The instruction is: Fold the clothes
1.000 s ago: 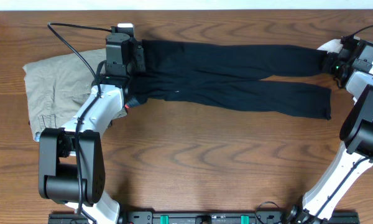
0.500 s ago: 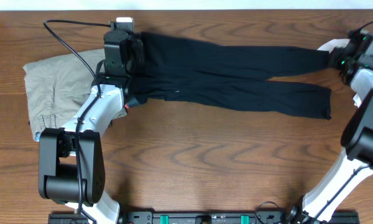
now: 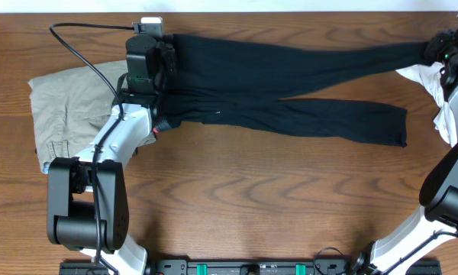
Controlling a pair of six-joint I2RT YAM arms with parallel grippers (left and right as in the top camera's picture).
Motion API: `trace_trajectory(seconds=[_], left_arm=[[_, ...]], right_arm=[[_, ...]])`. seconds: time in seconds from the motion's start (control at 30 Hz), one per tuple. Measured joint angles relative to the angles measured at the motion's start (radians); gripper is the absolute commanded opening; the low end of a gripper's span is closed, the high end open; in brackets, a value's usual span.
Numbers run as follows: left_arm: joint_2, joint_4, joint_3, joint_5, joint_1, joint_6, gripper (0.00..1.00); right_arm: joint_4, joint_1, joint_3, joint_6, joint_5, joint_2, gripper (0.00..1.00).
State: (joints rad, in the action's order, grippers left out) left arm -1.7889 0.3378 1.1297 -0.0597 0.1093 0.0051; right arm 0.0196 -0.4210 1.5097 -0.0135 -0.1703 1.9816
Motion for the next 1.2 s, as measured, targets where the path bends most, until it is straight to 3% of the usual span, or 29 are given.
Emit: trace_trajectory(seconds=[0.53, 0.6, 0.63, 0.7, 0.8, 1.03, 1.2], left_arm=[[0.000, 0.029, 0.000, -0.001, -0.014, 0.000, 0.06], [0.000, 0.029, 0.000, -0.001, -0.015, 0.000, 0.13], [0.000, 0.025, 0.000, -0.002, -0.015, -0.005, 0.21], [-0.003, 0.013, 0.000, -0.007, -0.016, -0.008, 0.52], [-0.016, 0.003, 0.000, -0.015, -0.017, -0.013, 0.76], [-0.046, -0.014, 0.000, -0.020, -0.024, -0.024, 0.79], [-0.039, -0.187, 0.001, 0.000, -0.024, -0.027, 0.79]], right_arm=[[-0.180, 0.001, -0.001, 0.000, 0.003, 0.028, 0.04], [-0.140, 0.002, 0.001, 0.002, 0.003, 0.053, 0.08], [-0.108, 0.002, 0.002, 0.006, 0.003, 0.067, 0.08], [-0.028, 0.002, 0.003, 0.022, 0.006, 0.104, 0.09], [0.117, 0.001, -0.001, 0.052, 0.020, 0.171, 0.10], [0.224, -0.001, -0.014, 0.085, 0.053, 0.198, 0.13], [0.319, -0.002, -0.014, 0.093, 0.053, 0.152, 0.23]])
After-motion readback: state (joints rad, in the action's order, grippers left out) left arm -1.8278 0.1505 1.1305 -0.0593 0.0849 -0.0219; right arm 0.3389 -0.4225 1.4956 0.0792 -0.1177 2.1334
